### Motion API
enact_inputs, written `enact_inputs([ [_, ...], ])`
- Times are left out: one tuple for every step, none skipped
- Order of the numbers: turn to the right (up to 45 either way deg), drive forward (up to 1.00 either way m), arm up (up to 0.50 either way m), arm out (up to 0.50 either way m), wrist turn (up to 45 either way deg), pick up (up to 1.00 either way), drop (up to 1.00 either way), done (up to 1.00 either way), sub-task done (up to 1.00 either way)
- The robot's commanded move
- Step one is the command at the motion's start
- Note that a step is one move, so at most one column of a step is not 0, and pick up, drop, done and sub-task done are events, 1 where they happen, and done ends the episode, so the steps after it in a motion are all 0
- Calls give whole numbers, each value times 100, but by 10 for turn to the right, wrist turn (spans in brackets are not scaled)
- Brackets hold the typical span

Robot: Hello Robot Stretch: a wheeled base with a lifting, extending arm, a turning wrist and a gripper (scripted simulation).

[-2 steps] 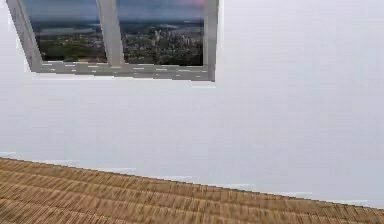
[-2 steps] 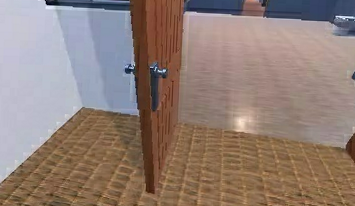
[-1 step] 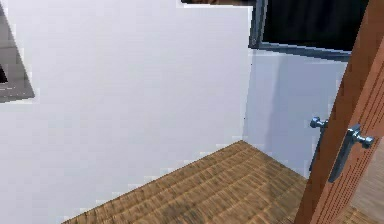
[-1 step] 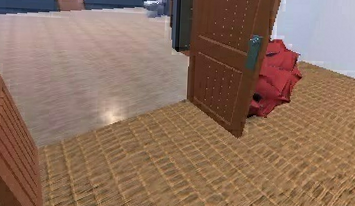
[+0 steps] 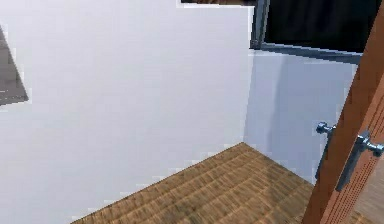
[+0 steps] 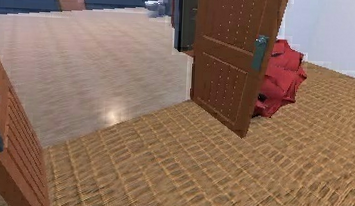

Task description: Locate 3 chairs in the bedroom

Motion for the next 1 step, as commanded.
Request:
enact_inputs([
  [-450,0,0,0,0,0,0,0,0],
])
